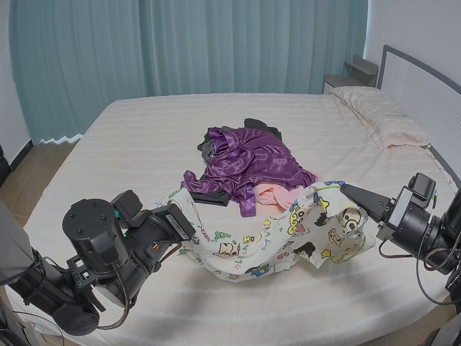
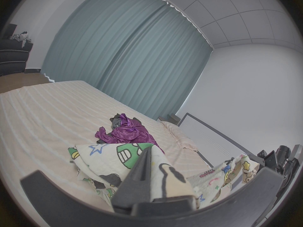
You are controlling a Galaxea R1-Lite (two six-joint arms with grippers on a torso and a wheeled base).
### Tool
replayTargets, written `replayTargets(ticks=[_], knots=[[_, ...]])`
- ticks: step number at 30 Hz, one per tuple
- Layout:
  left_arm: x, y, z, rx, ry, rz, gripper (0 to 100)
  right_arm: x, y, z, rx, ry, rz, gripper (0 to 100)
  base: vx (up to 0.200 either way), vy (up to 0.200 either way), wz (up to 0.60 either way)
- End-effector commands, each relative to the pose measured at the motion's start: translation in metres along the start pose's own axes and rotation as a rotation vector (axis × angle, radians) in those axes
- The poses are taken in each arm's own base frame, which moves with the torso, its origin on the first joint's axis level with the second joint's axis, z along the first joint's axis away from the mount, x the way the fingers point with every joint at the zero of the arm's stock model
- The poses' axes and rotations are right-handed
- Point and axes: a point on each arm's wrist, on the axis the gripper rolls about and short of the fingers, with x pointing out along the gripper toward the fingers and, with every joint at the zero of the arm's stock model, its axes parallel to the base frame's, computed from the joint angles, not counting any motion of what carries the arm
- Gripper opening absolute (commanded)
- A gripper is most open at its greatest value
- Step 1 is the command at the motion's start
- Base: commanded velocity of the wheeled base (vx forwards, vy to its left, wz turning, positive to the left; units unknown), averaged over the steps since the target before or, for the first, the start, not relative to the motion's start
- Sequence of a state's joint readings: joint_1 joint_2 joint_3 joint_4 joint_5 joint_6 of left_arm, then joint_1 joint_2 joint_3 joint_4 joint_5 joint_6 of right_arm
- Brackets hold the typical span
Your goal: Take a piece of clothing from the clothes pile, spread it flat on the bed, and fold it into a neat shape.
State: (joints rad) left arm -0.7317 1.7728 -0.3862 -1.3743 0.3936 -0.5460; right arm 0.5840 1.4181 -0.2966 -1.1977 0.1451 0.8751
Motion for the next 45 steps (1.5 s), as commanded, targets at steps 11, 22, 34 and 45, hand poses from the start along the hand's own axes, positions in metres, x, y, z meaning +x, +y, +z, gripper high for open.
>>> replayTargets(ticks=[11, 22, 34, 45], knots=[[-0.010, 0.001, -0.001, 0.004, 0.014, -0.005, 0, -0.004, 0.004, 0.002, -0.002, -0.013, 0.020, 0, -0.091, 0.000, 0.00], [-0.009, 0.003, 0.000, 0.004, 0.009, 0.010, 0, -0.003, 0.002, 0.001, 0.001, -0.003, 0.010, 0, 0.000, 0.000, 0.00], [-0.010, 0.008, 0.003, 0.011, 0.004, 0.024, 0, -0.003, 0.001, 0.000, 0.003, -0.002, 0.007, 0, 0.000, 0.200, 0.00], [-0.015, 0.006, 0.011, 0.007, -0.019, 0.015, 0, 0.000, -0.001, 0.001, 0.005, -0.005, -0.004, 0, 0.000, 0.200, 0.00]])
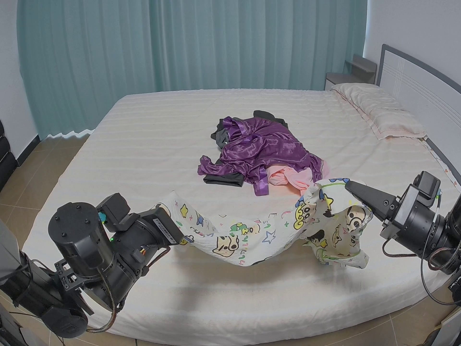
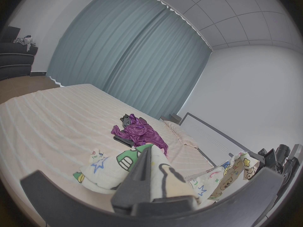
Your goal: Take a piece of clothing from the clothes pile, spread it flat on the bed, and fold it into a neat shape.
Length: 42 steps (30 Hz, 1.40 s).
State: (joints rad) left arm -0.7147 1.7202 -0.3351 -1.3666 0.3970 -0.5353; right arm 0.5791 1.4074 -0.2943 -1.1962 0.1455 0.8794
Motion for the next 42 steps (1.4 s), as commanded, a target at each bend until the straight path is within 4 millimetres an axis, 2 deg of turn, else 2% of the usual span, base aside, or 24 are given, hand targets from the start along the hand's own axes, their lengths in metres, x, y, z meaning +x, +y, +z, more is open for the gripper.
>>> replayTargets(ticks=[1, 11, 18, 38, 42], knots=[[-0.002, -0.001, 0.004, -0.004, -0.013, -0.006, 0, 0.002, -0.002, 0.000, 0.002, 0.000, -0.006, 0, 0.000, 0.200, 0.00], [-0.005, 0.001, 0.002, 0.002, 0.000, 0.003, 0, 0.002, -0.002, 0.001, 0.001, -0.003, -0.009, 0, 0.000, 0.200, 0.00], [-0.005, 0.001, 0.001, 0.003, 0.001, 0.003, 0, 0.008, -0.011, -0.002, 0.003, 0.009, -0.046, 0, 0.000, 0.200, 0.00], [-0.008, 0.000, 0.007, -0.006, -0.018, -0.005, 0, 0.007, -0.007, 0.007, -0.005, -0.036, -0.032, 0, 0.000, 0.200, 0.00], [-0.009, 0.002, 0.012, -0.012, -0.038, 0.001, 0, 0.003, -0.005, 0.012, -0.010, -0.058, -0.024, 0, 0.000, 0.000, 0.00]])
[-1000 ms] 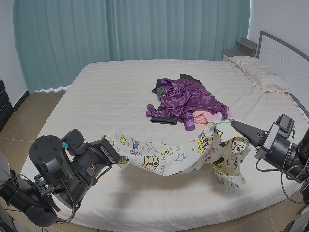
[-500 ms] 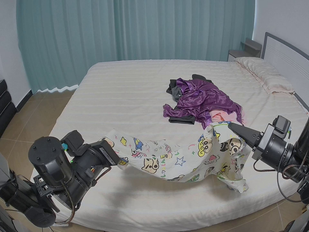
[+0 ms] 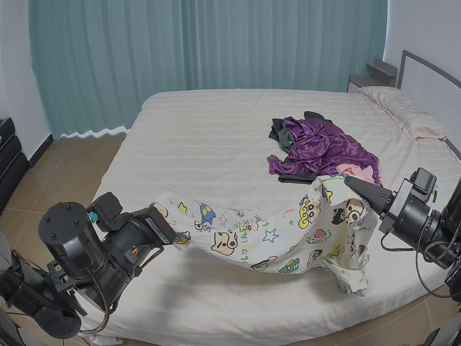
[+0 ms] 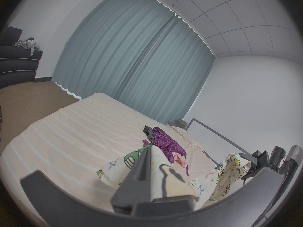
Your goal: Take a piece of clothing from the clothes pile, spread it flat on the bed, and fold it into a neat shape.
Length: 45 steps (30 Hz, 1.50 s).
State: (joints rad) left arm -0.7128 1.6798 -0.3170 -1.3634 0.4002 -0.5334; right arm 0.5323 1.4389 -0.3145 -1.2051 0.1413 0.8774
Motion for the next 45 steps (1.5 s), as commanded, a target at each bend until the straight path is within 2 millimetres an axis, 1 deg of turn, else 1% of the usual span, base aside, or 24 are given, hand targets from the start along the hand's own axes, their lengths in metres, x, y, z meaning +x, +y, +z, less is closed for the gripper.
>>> replayTargets(ticks=[1, 5, 9, 12, 13, 15, 16, 22, 23, 24, 27, 29, 31, 33, 35, 36, 37, 41, 45], knots=[[-0.001, 0.002, 0.006, -0.007, -0.021, 0.005, 0, -0.003, 0.003, 0.004, -0.004, -0.021, 0.011, 0, 0.000, 0.000, 0.00], [-0.003, 0.002, 0.009, -0.011, -0.033, 0.005, 0, -0.007, 0.011, 0.011, -0.014, -0.051, 0.045, 0, -0.150, 0.000, 0.00], [-0.008, 0.002, 0.010, -0.010, -0.029, -0.002, 0, -0.016, 0.019, 0.016, -0.026, -0.077, 0.079, 0, -0.200, 0.000, 0.00], [-0.017, -0.002, 0.015, -0.020, -0.041, -0.030, 0, -0.026, 0.028, 0.021, -0.049, -0.108, 0.114, 0, -0.200, 0.000, 0.00], [-0.023, -0.004, 0.021, -0.032, -0.063, -0.045, 0, -0.033, 0.034, 0.026, -0.059, -0.131, 0.132, 0, -0.200, 0.000, 0.00], [-0.027, -0.005, 0.026, -0.038, -0.077, -0.055, 0, -0.038, 0.037, 0.028, -0.064, -0.143, 0.143, 0, -0.200, 0.000, 0.00], [-0.032, -0.007, 0.031, -0.030, -0.084, -0.067, 0, -0.046, 0.042, 0.030, -0.078, -0.150, 0.167, 0, -0.200, 0.000, 0.00], [-0.053, -0.017, 0.045, -0.008, -0.118, -0.140, 0, -0.080, 0.062, 0.036, -0.130, -0.128, 0.328, 0, -0.200, 0.000, 0.00], [-0.054, -0.017, 0.046, -0.006, -0.120, -0.142, 0, -0.082, 0.063, 0.036, -0.132, -0.126, 0.335, 0, -0.200, 0.000, 0.00], [-0.056, -0.017, 0.047, 0.002, -0.126, -0.147, 0, -0.090, 0.067, 0.038, -0.142, -0.127, 0.366, 0, 0.000, 0.000, 0.00], [-0.060, -0.017, 0.051, 0.007, -0.145, -0.154, 0, -0.102, 0.074, 0.040, -0.162, -0.135, 0.422, 0, 0.000, 0.000, 0.00], [-0.062, -0.017, 0.054, 0.006, -0.153, -0.158, 0, -0.106, 0.078, 0.042, -0.171, -0.146, 0.443, 0, 0.000, 0.000, 0.00], [-0.063, -0.018, 0.055, 0.012, -0.160, -0.159, 0, -0.106, 0.080, 0.045, -0.175, -0.158, 0.448, 0, 0.000, 0.000, 0.00], [-0.063, -0.016, 0.056, 0.030, -0.165, -0.147, 0, -0.099, 0.076, 0.049, -0.181, -0.171, 0.404, 0, 0.000, 0.000, 0.00], [-0.061, -0.015, 0.053, 0.042, -0.147, -0.129, 0, -0.089, 0.069, 0.051, -0.178, -0.161, 0.344, 0, 0.000, 0.000, 0.00], [-0.061, -0.015, 0.053, 0.042, -0.147, -0.129, 0, -0.089, 0.069, 0.051, -0.178, -0.161, 0.344, 0, 0.000, 0.000, 0.00], [-0.060, -0.014, 0.050, 0.054, -0.122, -0.115, 0, -0.080, 0.061, 0.052, -0.176, -0.155, 0.297, 0, 0.000, 0.000, 0.00], [-0.053, -0.009, 0.042, 0.086, -0.070, -0.068, 0, -0.056, 0.038, 0.056, -0.164, -0.130, 0.185, 0, 0.000, 0.000, 0.00], [-0.033, 0.002, 0.037, 0.106, -0.055, 0.021, 0, -0.027, 0.014, 0.060, -0.171, -0.094, 0.083, 0, 0.000, 0.000, 0.00]])
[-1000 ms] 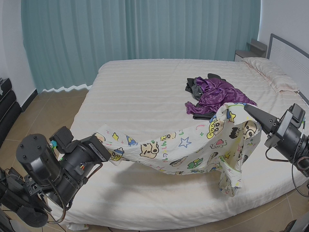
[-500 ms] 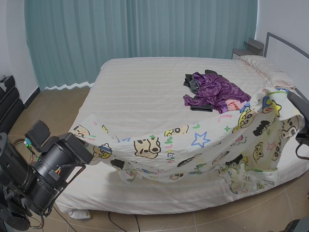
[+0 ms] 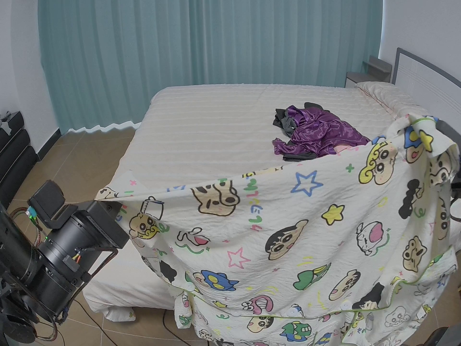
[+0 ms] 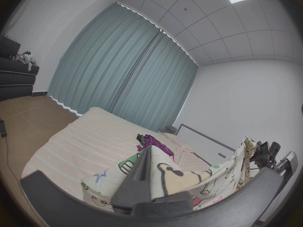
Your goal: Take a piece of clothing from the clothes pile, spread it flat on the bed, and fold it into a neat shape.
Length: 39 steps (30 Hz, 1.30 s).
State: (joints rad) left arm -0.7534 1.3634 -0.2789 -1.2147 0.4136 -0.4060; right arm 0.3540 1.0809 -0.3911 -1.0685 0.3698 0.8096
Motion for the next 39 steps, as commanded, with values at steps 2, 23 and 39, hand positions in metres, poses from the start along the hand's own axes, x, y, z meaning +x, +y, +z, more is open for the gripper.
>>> replayTargets(ticks=[2, 23, 39], knots=[[0.026, 0.016, -0.015, 0.041, 0.050, 0.118, 0, 0.038, -0.057, -0.008, -0.003, 0.071, -0.183, 0, 0.000, 0.000, 0.00], [0.136, 0.059, -0.042, 0.074, 0.040, 0.313, 0, 0.105, -0.148, -0.019, -0.008, 0.032, -0.338, 0, 0.143, 0.000, 0.00], [0.211, 0.119, -0.095, 0.108, 0.221, 0.431, 0, 0.149, -0.223, -0.039, 0.017, 0.070, -0.427, 0, 0.200, 0.000, 0.00]])
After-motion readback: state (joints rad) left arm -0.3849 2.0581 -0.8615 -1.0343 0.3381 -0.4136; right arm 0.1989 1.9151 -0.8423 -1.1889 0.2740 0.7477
